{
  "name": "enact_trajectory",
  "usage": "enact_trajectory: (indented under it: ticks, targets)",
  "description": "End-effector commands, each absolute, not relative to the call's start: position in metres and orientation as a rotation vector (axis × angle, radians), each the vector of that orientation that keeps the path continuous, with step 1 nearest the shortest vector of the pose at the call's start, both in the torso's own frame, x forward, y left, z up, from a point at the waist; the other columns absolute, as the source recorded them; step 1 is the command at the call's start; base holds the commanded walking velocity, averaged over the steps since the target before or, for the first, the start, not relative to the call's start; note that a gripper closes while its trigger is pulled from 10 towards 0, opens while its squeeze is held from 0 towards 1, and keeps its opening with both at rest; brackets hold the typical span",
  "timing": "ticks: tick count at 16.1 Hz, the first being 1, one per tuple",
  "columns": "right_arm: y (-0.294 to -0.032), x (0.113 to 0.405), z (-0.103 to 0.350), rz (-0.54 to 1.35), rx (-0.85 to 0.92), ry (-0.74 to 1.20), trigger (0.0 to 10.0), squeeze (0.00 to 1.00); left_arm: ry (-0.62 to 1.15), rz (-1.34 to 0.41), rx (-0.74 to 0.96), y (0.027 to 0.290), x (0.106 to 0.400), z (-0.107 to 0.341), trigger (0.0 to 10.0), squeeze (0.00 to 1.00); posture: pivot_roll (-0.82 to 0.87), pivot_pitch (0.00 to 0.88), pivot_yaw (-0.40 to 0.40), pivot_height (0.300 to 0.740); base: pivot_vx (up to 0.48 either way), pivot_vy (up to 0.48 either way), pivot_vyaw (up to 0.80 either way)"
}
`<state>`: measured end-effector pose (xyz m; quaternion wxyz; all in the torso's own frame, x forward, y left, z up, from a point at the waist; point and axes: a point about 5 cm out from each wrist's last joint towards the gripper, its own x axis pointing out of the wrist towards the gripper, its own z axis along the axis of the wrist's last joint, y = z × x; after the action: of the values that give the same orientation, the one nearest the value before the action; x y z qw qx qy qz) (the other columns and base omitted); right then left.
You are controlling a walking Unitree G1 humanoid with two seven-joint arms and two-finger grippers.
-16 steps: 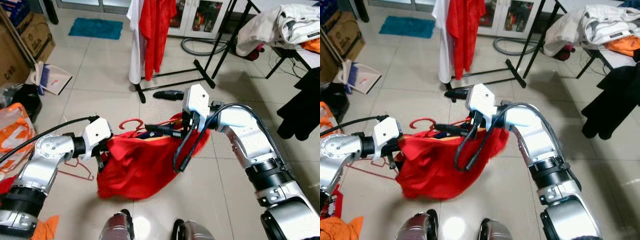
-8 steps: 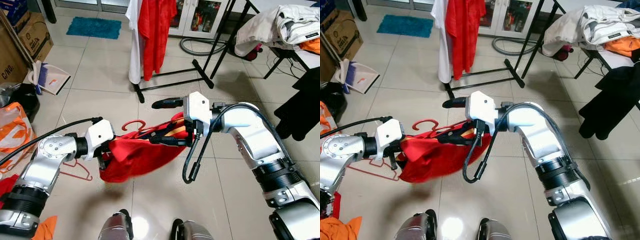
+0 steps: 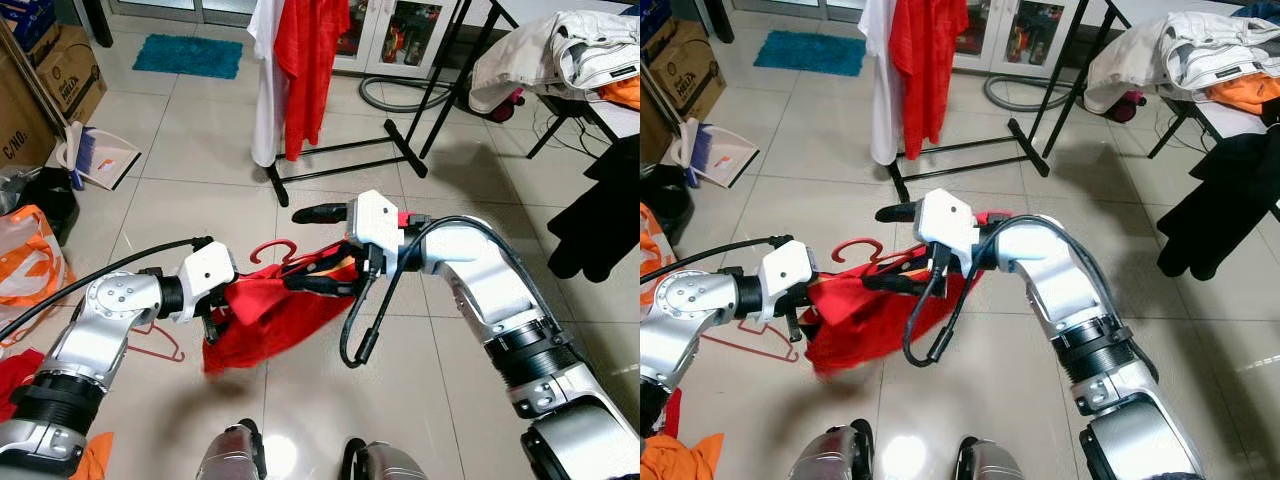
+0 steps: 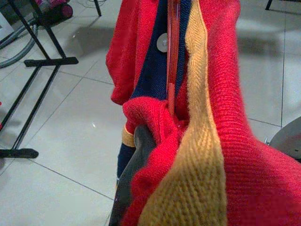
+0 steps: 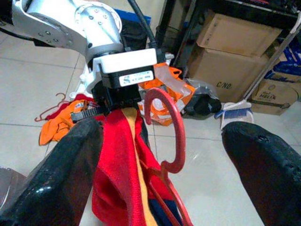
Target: Hang hanger
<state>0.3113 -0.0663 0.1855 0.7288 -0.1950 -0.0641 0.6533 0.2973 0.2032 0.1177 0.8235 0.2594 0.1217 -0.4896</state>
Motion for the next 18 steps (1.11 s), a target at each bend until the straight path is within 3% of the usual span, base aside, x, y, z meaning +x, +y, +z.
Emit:
enact_trajectory:
  ticks: [1, 6, 14, 18]
  targets:
    - [-0.067, 0.311, 0.183, 1.446, -0.445, -0.137, 10.0, 0.00, 0.189, -1.077, 0.581, 0.192, 0.300, 0.128, 10.0, 0.00, 0.02, 0.138, -0.111, 0.740, 0.000, 0.000, 0.00]
    - [-0.062, 0.310, 0.176, 1.465, -0.422, -0.115, 10.0, 0.00, 0.182, -1.075, 0.580, 0.189, 0.300, 0.128, 10.0, 0.00, 0.03, 0.136, -0.116, 0.740, 0.000, 0.000, 0.00]
    - [-0.049, 0.310, 0.173, 1.488, -0.246, -0.054, 10.0, 0.00, 0.165, -1.070, 0.574, 0.186, 0.300, 0.131, 10.0, 0.00, 0.04, 0.145, -0.125, 0.740, 0.000, 0.000, 0.00]
    - [-0.047, 0.309, 0.165, 1.501, -0.305, -0.021, 10.0, 0.00, 0.160, -1.066, 0.570, 0.184, 0.301, 0.131, 10.0, 0.00, 0.03, 0.148, -0.129, 0.740, 0.000, 0.000, 0.00]
